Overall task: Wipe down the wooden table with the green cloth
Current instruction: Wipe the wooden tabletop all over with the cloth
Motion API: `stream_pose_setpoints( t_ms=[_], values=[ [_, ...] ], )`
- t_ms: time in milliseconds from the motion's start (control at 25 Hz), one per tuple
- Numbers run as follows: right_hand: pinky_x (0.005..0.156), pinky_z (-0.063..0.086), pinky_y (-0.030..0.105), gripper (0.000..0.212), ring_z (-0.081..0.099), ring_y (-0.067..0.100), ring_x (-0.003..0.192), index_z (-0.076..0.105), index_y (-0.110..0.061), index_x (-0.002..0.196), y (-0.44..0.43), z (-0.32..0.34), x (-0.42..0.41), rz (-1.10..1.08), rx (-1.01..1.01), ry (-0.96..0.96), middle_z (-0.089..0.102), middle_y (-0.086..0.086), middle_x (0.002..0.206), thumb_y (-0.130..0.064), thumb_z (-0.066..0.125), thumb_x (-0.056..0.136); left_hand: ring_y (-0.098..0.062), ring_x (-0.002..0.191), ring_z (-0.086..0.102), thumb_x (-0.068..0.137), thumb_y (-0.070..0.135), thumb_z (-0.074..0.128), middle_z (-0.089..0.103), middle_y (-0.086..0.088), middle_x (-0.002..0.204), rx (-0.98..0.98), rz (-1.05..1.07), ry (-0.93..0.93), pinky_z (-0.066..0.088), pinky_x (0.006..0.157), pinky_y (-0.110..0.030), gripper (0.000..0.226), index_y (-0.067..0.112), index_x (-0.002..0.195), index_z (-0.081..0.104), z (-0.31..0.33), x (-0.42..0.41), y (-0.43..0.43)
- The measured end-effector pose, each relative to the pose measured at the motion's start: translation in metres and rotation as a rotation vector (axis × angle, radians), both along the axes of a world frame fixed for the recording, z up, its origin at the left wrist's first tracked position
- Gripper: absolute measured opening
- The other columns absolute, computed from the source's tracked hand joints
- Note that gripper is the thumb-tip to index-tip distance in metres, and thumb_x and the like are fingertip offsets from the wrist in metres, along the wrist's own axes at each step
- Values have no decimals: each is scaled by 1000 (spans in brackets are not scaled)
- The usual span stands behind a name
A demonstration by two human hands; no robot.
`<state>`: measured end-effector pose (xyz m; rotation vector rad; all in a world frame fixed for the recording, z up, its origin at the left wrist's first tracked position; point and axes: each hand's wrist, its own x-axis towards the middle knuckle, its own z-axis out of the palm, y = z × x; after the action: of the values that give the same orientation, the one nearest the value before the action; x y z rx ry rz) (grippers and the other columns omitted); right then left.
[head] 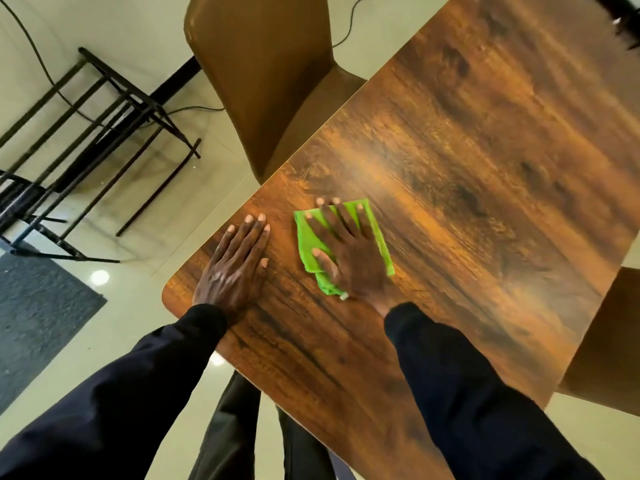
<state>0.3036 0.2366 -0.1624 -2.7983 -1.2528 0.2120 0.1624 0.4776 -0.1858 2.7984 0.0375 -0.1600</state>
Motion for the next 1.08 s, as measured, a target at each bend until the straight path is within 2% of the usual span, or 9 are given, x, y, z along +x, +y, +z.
stream_pose_setpoints(
  t_ms=[120,200,440,560,680,760,840,960,1080],
  values=[
    [133,9,67,66,12,35,170,25,-26,174,-29,6,30,-378,-34,-5,16,7,183,-54,28,114,-22,166,3,115,40,15,9,-9,178,18,-5,-65,6,136,-44,62,10,169,14,-1,1,-1],
    [134,5,66,66,12,36,170,24,-27,174,-4,10,46,-494,-34,-3,15,7,183,-55,27,114,-23,166,4,115,37,20,10,-9,178,18,-7,-86,4,136,-43,61,10,169,15,0,2,-1],
    [134,6,68,70,12,38,170,29,-27,173,-12,-4,-40,8,54,36,17,8,183,-55,42,111,-24,166,9,114,35,25,15,-10,177,20,9,-96,12,135,-50,61,10,169,19,3,1,-3],
    [134,8,68,70,7,34,171,27,-27,174,-75,-5,-95,49,31,71,15,6,183,-55,42,112,-24,166,6,114,39,22,12,-9,178,27,11,-70,12,135,-52,62,14,170,14,3,0,-7],
    [131,17,71,66,9,35,170,28,-26,173,-132,2,-85,-216,11,18,16,8,183,-51,39,113,-23,166,2,114,40,23,7,-8,179,34,7,-65,7,135,-49,63,15,170,10,7,0,-11],
    [133,12,68,66,9,35,170,25,-25,174,-134,6,-50,-494,-3,1,13,8,184,-50,33,114,-23,166,0,114,39,25,6,-7,179,48,-14,-82,3,136,-46,63,15,170,9,7,3,-24],
    [134,8,66,67,10,36,170,25,-25,174,-109,9,-29,-580,-1,9,13,7,184,-52,31,113,-22,166,1,115,37,26,6,-6,179,43,-49,-103,2,136,-44,62,15,170,10,6,10,-44],
    [133,10,70,70,10,39,170,28,-25,173,-77,0,-59,-288,25,31,13,10,183,-54,39,111,-22,166,3,115,34,27,10,-6,179,22,-69,-118,3,136,-43,60,15,170,14,7,23,-63],
    [134,7,68,69,10,38,170,25,-27,174,-104,-8,-134,37,47,73,14,10,183,-56,38,112,-23,166,6,114,32,29,12,-7,178,17,-63,-135,4,136,-42,59,14,169,17,7,26,-68]
  ],
)
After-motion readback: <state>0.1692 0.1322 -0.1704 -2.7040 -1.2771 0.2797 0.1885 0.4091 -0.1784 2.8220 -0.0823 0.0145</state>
